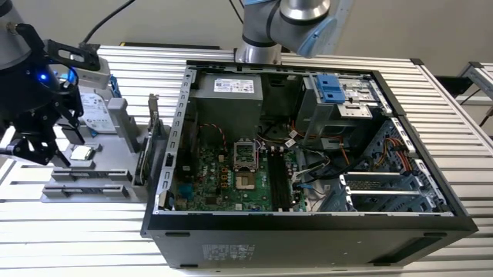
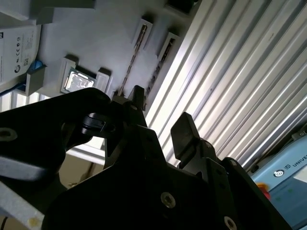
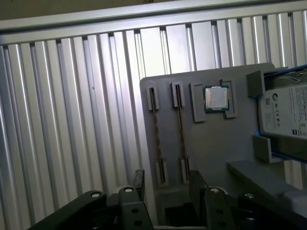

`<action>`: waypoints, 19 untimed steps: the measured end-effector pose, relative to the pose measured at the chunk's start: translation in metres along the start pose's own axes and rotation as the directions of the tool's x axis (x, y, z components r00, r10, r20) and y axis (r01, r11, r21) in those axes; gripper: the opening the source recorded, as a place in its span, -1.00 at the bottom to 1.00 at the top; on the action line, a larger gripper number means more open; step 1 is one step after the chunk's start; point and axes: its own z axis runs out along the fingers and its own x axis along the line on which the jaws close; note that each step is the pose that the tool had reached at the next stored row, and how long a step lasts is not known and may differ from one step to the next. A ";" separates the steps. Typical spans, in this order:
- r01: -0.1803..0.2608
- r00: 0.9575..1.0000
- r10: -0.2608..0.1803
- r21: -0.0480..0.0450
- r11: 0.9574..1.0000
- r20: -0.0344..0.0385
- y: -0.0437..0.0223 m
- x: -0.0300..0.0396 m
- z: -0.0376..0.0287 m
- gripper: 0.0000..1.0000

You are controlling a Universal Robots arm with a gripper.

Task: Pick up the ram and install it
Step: 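Pick up the ram and move it above insertion slot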

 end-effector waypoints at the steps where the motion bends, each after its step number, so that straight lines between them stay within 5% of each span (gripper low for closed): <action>1: 0.000 1.000 0.000 0.000 1.000 0.000 0.0003 -0.0003 0.0006 1.00; 19: 0.002 1.000 -0.002 0.000 1.000 0.000 0.0032 -0.0042 0.0153 1.00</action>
